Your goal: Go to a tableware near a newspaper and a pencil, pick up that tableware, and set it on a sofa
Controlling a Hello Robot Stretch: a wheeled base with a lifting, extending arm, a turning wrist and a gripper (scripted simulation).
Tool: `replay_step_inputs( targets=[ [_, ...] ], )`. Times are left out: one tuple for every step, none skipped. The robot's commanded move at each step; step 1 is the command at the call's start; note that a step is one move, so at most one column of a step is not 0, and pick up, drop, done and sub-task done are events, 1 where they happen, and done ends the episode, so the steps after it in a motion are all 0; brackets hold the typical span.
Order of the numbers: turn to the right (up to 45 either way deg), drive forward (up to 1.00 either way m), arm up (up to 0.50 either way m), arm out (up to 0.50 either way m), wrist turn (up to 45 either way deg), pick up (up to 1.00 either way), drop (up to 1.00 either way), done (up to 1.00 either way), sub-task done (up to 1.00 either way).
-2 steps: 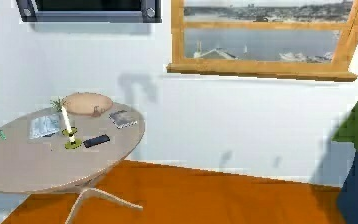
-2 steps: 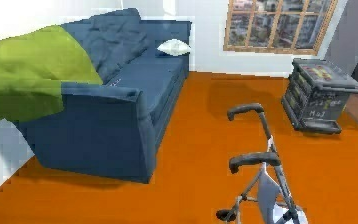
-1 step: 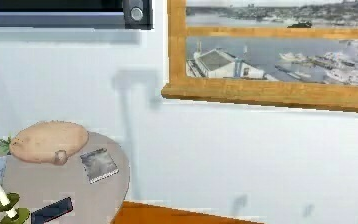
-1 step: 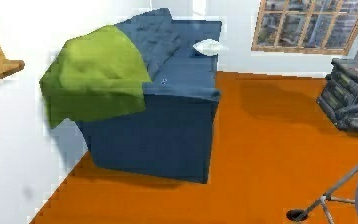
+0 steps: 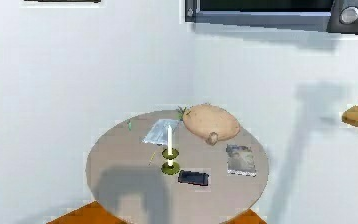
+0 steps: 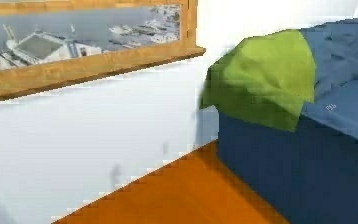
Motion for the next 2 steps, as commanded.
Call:
replay_step_inputs(
  targets=[
    [-42.0,0.00,0.00,0.00,0.0,0.00,0.00,0.00,0.00],
    [0.0,0.05,0.00,0.00,0.0,0.00,0.00,0.00,0.00]
  ],
)
